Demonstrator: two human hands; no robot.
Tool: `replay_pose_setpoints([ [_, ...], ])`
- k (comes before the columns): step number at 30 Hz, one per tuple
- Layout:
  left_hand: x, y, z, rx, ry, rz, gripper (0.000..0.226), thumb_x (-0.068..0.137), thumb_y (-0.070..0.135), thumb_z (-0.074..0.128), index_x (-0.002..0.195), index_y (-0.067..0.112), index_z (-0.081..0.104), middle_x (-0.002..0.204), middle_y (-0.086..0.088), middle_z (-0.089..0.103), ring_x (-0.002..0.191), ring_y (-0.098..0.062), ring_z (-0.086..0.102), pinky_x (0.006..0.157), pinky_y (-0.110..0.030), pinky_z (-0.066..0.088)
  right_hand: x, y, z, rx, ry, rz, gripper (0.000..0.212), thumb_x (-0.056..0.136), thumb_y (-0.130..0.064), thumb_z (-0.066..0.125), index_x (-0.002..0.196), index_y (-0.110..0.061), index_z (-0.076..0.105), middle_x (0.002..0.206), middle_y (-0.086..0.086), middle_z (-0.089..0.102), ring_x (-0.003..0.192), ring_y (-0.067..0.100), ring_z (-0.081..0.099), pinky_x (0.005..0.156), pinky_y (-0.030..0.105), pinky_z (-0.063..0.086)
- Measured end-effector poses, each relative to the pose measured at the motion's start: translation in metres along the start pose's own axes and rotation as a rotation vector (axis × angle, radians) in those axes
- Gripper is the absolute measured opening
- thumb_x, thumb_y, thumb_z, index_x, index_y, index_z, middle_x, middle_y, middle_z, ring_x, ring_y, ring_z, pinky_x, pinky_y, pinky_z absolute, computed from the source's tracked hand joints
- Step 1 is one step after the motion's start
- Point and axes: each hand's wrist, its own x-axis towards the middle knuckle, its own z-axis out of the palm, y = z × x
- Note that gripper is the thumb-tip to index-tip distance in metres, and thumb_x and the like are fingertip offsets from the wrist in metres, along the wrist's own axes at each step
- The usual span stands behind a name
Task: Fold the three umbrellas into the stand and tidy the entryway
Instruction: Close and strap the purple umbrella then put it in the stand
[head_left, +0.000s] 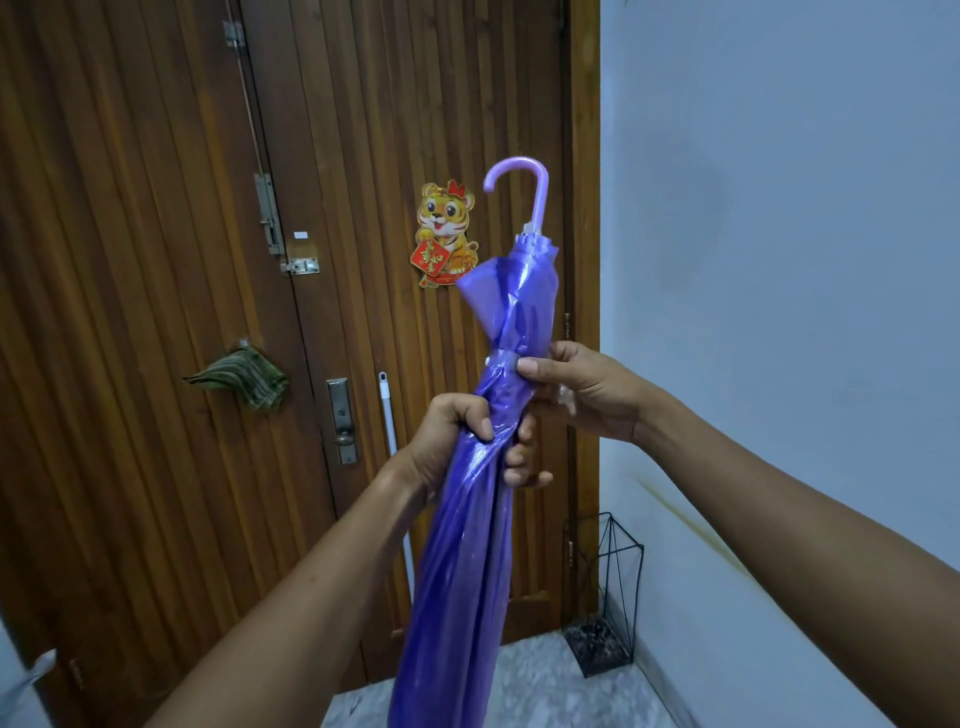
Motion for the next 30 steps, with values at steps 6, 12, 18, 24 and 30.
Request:
replay_pose_setpoints([
  [6, 0.003, -0.007, -0.012, 0.450, 0.465, 0.006, 0.043, 0.076, 0.035, 0.068, 0.115, 0.020, 0.059, 0.100, -0.002, 0.069, 0.090, -0.020, 0.065, 0.083, -0.038, 0.048, 0.006, 0.003, -0.002, -0.497, 0.392, -0.136, 0.034, 0.084, -0.022, 0.081, 0.064, -0.008, 0.058, 0.078, 0.008, 0.069, 0.076, 0.014, 0.070, 0.069, 0.026, 0.057],
  [12, 0.031, -0.040, 0.004, 0.605, 1.038, 0.173, 0.039, 0.075, 0.032, 0.082, 0.110, 0.025, 0.065, 0.094, 0.005, 0.071, 0.085, -0.013, 0.068, 0.076, -0.030, 0.052, 0.012, 0.009, 0.019, -0.794, 0.408, -0.138, 0.037, 0.080, -0.039, 0.083, 0.060, -0.014, 0.065, 0.064, -0.003, 0.070, 0.070, 0.008, 0.072, 0.069, 0.026, 0.057],
  [18, 0.024, -0.019, 0.000, 0.394, 0.952, 0.174, 0.007, 0.069, 0.004, 0.057, 0.067, 0.010, 0.056, 0.053, -0.001, 0.048, 0.048, -0.016, 0.047, 0.052, -0.030, 0.042, 0.003, -0.010, 0.011, -0.742, 0.177, -0.124, 0.031, 0.094, -0.036, 0.070, 0.092, -0.006, 0.078, 0.091, 0.005, 0.077, 0.094, 0.008, 0.071, 0.083, 0.030, 0.058],
  [24, 0.009, -0.017, -0.009, 0.042, 0.482, 0.069, 0.012, 0.058, 0.005, 0.047, 0.067, 0.012, 0.049, 0.048, 0.003, 0.038, 0.036, -0.011, 0.038, 0.052, -0.028, 0.045, 0.001, -0.008, -0.001, -0.591, 0.109, -0.098, 0.026, 0.091, -0.031, 0.072, 0.094, -0.006, 0.080, 0.097, 0.005, 0.078, 0.101, 0.013, 0.072, 0.098, 0.037, 0.053],
  [30, 0.002, -0.010, -0.007, -0.050, 0.111, -0.020, 0.028, 0.063, 0.011, 0.049, 0.085, 0.000, 0.061, 0.065, -0.012, 0.059, 0.057, -0.026, 0.061, 0.074, -0.039, 0.052, 0.005, -0.008, 0.006, -0.222, 0.041, -0.003, 0.013, 0.083, -0.016, 0.076, 0.071, -0.010, 0.078, 0.085, 0.014, 0.072, 0.090, 0.021, 0.070, 0.103, 0.047, 0.051],
])
